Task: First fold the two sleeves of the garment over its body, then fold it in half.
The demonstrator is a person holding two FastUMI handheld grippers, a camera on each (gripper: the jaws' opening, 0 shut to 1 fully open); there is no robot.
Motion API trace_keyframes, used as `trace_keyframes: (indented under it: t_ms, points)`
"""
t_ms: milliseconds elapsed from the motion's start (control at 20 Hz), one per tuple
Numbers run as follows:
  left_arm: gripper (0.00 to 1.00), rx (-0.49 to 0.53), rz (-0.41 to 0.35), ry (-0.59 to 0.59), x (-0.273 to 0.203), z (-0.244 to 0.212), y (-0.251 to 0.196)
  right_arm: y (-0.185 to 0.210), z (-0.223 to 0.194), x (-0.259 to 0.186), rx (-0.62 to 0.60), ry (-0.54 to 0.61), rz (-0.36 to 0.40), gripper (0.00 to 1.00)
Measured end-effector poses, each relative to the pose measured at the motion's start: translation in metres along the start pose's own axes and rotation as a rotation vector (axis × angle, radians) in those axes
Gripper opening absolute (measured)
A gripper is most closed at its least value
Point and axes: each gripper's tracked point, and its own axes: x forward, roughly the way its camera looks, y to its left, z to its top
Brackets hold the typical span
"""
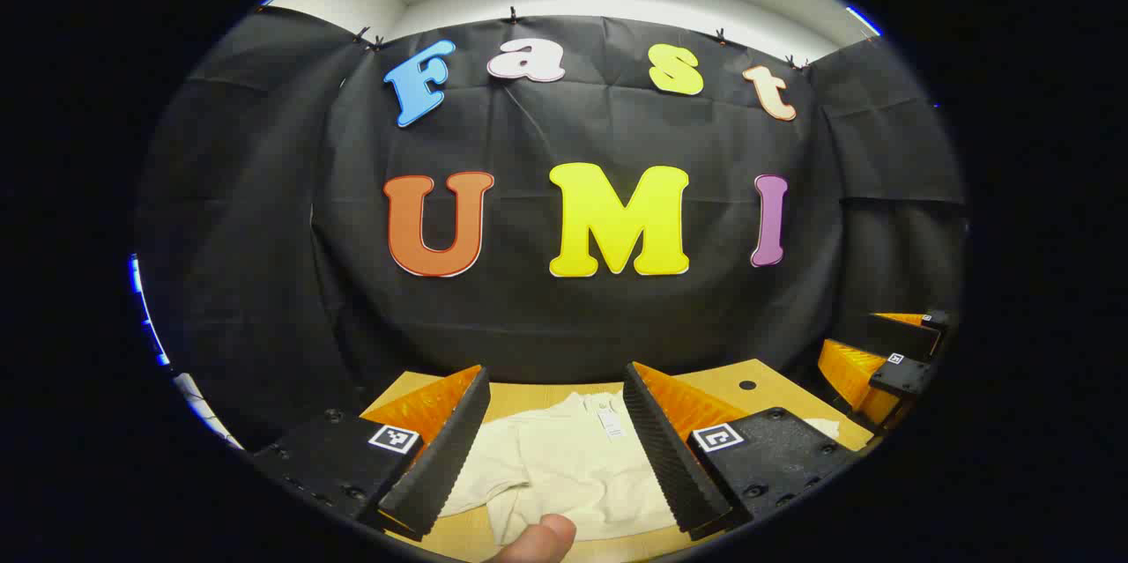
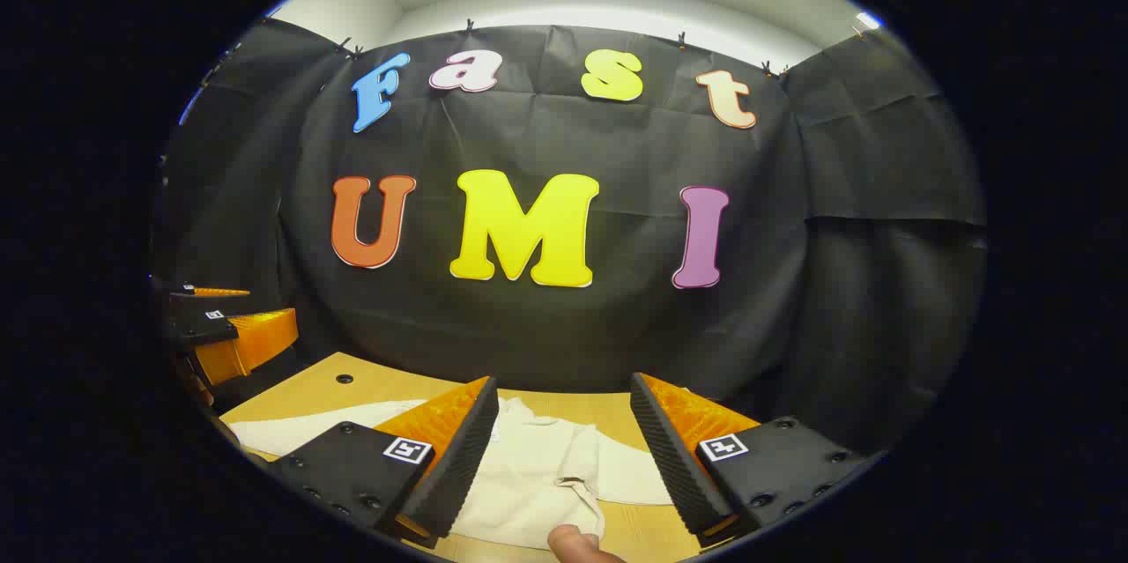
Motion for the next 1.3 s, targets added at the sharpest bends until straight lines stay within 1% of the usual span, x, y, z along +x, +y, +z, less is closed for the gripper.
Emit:
trace_keyframes:
  t_ms: [100,250,300,350,650,800,900,950,1000,1150,1300]
  points:
    - [0.96,-0.013,0.008,0.019,0.001,-0.003,0.002,0.003,-0.003,-0.001,-0.004,0.004,0.015,0.94]
    - [0.96,-0.006,0.011,0.019,0.0,-0.005,0.001,0.001,-0.005,-0.001,-0.001,0.006,0.02,0.94]
    - [0.89,-0.003,0.009,0.018,0.0,-0.005,0.001,0.0,-0.007,-0.001,0.002,0.012,0.02,0.94]
    - [0.96,-0.001,0.006,0.019,0.0,-0.005,0.001,-0.001,-0.011,0.0,0.006,0.019,0.019,0.94]
    - [0.96,0.006,0.018,0.02,0.001,-0.007,0.002,-0.004,-0.016,0.011,0.002,0.028,0.014,0.94]
    - [0.96,-0.002,0.009,0.033,0.003,-0.01,0.0,-0.009,-0.019,0.017,0.007,0.034,0.004,0.94]
    - [0.96,0.0,-0.001,0.032,0.004,-0.011,-0.002,-0.014,-0.021,0.021,-0.013,0.041,-0.009,0.94]
    - [0.96,-0.002,-0.007,0.027,0.005,-0.011,-0.003,-0.017,-0.023,0.023,-0.029,0.045,-0.015,0.92]
    - [0.97,-0.003,-0.015,0.028,0.012,-0.01,-0.008,-0.021,-0.025,0.025,-0.03,0.047,-0.017,0.94]
    - [0.97,0.018,-0.023,0.042,0.021,-0.013,-0.019,-0.041,-0.037,0.033,-0.008,0.064,-0.045,0.94]
    - [0.96,0.038,-0.025,0.042,0.025,-0.012,-0.03,-0.083,-0.056,0.047,0.013,0.093,-0.11,0.94]
